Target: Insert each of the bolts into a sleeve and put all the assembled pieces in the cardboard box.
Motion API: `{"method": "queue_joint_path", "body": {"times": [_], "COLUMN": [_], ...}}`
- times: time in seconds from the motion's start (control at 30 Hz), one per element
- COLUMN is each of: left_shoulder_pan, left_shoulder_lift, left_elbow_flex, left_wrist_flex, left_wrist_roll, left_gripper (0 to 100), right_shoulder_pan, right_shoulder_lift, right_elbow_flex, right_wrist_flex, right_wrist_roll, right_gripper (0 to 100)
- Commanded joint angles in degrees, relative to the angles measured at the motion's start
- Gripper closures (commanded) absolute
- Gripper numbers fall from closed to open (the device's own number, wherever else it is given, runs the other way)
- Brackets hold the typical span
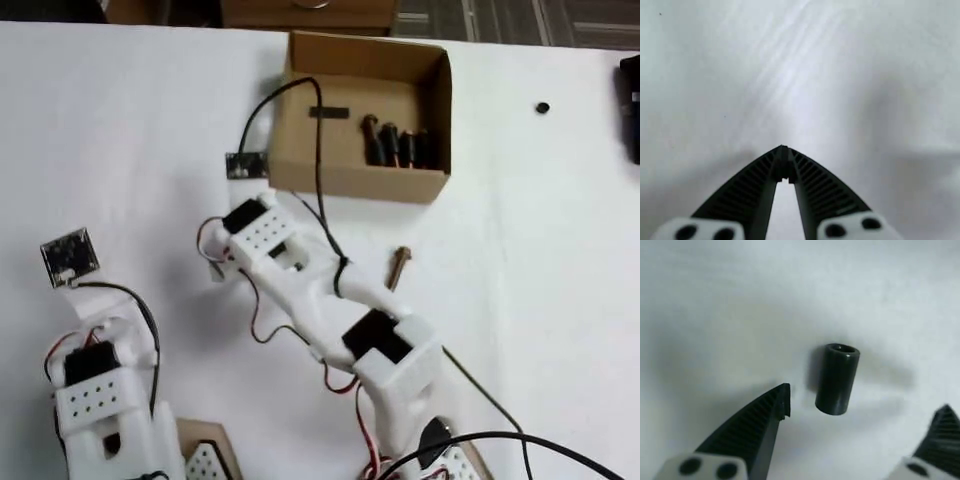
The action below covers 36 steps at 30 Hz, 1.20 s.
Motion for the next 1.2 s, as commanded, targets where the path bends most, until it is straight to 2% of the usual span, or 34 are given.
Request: {"method": "queue_joint_path", "body": {"times": [0.0,0.1,0.37,0.6,1.0,1.07,1.17], "left_shoulder_pan": [-0.35,-0.35,-0.35,-0.35,-0.35,-0.35,-0.35], "left_shoulder_lift": [-0.53,-0.53,-0.53,-0.53,-0.53,-0.53,-0.53], "left_elbow_flex": [-1.80,-1.80,-1.80,-1.80,-1.80,-1.80,-1.80], "left_wrist_flex": [-0.26,-0.26,-0.26,-0.26,-0.26,-0.26,-0.26], "left_wrist_roll": [0.26,0.26,0.26,0.26,0.26,0.26,0.26], "left_gripper": [98,98,98,98,98,98,98], "right_shoulder_pan": [0.66,1.36,2.59,3.12,3.56,3.56,3.56], "right_shoulder_lift": [-0.22,-0.22,0.13,3.56,5.14,5.14,5.14], "right_elbow_flex": [-0.53,-0.44,-0.09,-0.44,-0.53,-0.53,-0.53], "right_wrist_flex": [-1.54,-2.33,-3.47,-3.47,-4.18,-4.00,-4.00], "right_wrist_roll": [-0.09,-0.18,-0.35,-0.18,-0.26,-0.26,-0.26], "right_gripper": [70.0,73.4,74.4,82.7,83.3,87.5,98.9]}}
